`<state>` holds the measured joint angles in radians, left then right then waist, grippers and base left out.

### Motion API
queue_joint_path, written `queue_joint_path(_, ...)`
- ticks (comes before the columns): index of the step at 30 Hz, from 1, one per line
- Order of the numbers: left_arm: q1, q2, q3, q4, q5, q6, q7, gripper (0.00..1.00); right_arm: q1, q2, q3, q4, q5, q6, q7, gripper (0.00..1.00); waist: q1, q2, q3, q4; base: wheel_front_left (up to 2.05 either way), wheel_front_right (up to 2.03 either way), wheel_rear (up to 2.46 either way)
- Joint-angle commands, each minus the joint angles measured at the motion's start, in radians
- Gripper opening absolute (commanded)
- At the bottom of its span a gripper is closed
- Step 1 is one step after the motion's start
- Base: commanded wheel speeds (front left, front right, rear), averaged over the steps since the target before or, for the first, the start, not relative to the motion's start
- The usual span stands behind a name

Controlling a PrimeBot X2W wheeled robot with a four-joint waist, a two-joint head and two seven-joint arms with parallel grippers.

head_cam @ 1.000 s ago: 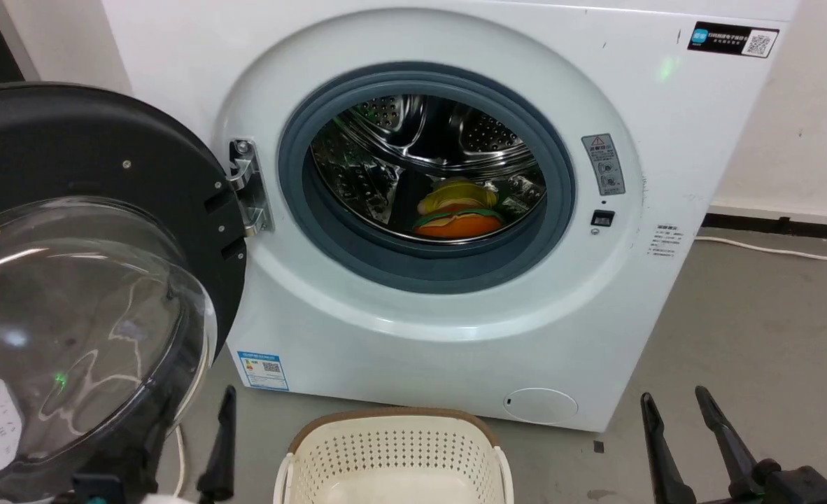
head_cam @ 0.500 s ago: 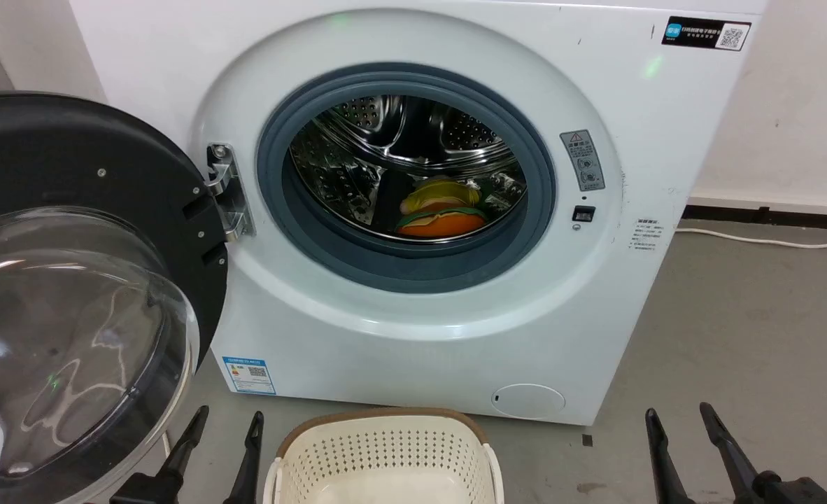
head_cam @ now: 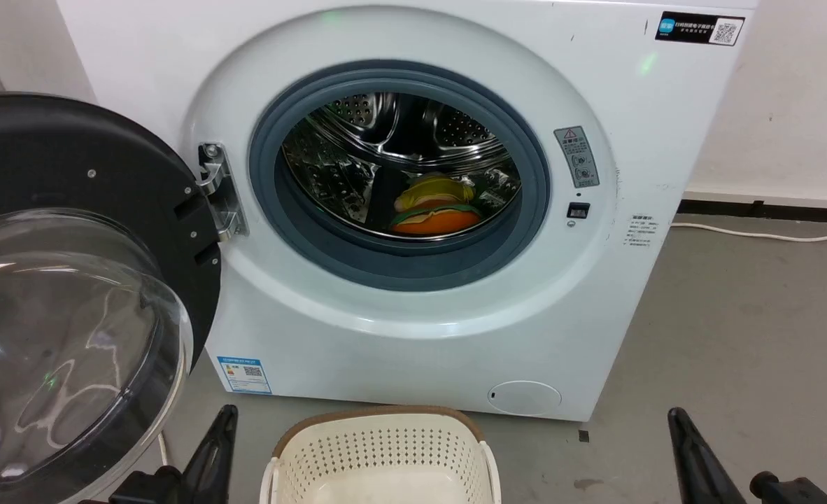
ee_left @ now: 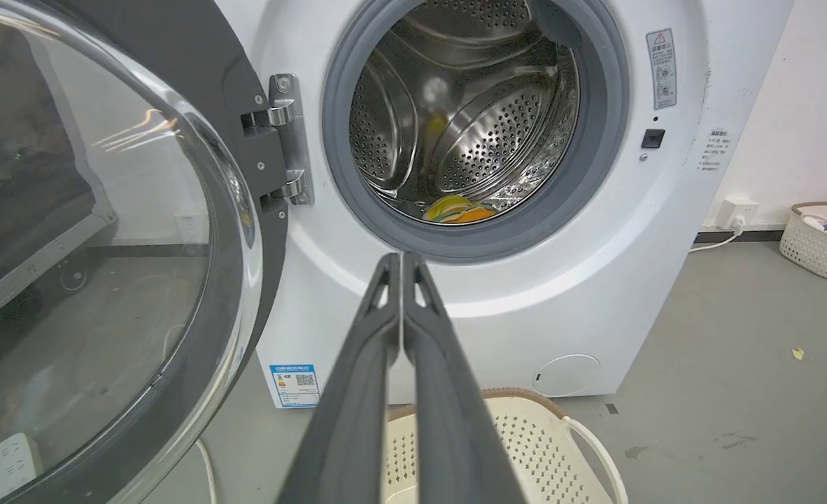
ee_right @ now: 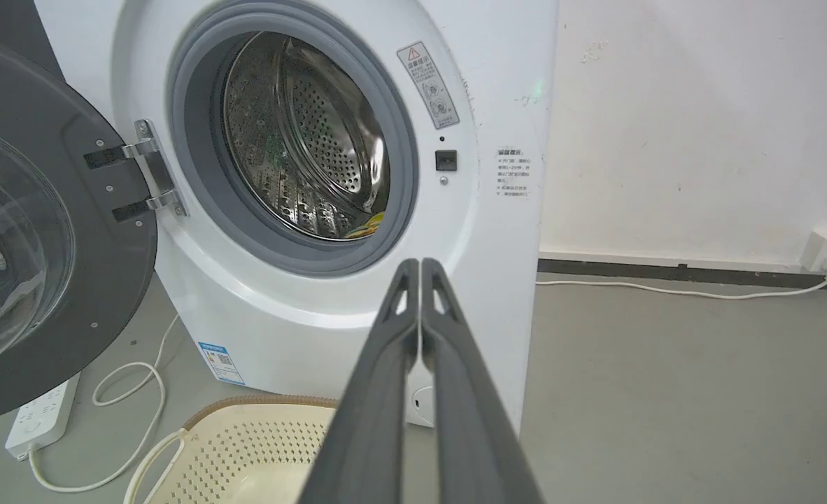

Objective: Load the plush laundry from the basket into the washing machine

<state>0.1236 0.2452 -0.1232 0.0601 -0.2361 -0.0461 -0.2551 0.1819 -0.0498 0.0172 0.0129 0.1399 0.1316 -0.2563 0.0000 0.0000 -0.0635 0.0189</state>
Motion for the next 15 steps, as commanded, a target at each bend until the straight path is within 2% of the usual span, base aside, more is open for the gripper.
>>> queue_joint_path(1, -0.003, -0.005, 0.003, -0.001, 0.006, 0.001, 0.006, 0.00, -0.005, 0.000, 0.000, 0.000, -0.003, 0.000, 0.006, 0.00, 0.0000, 0.0000, 0.001, 0.000, 0.00, 0.00, 0.00)
queue_joint_path(15, -0.017, -0.027, 0.017, -0.008, 0.032, 0.006, 0.035, 0.00, -0.025, 0.000, -0.002, -0.002, -0.019, 0.000, 0.035, 0.00, 0.0000, 0.0000, 0.008, -0.002, 0.00, 0.00, 0.00)
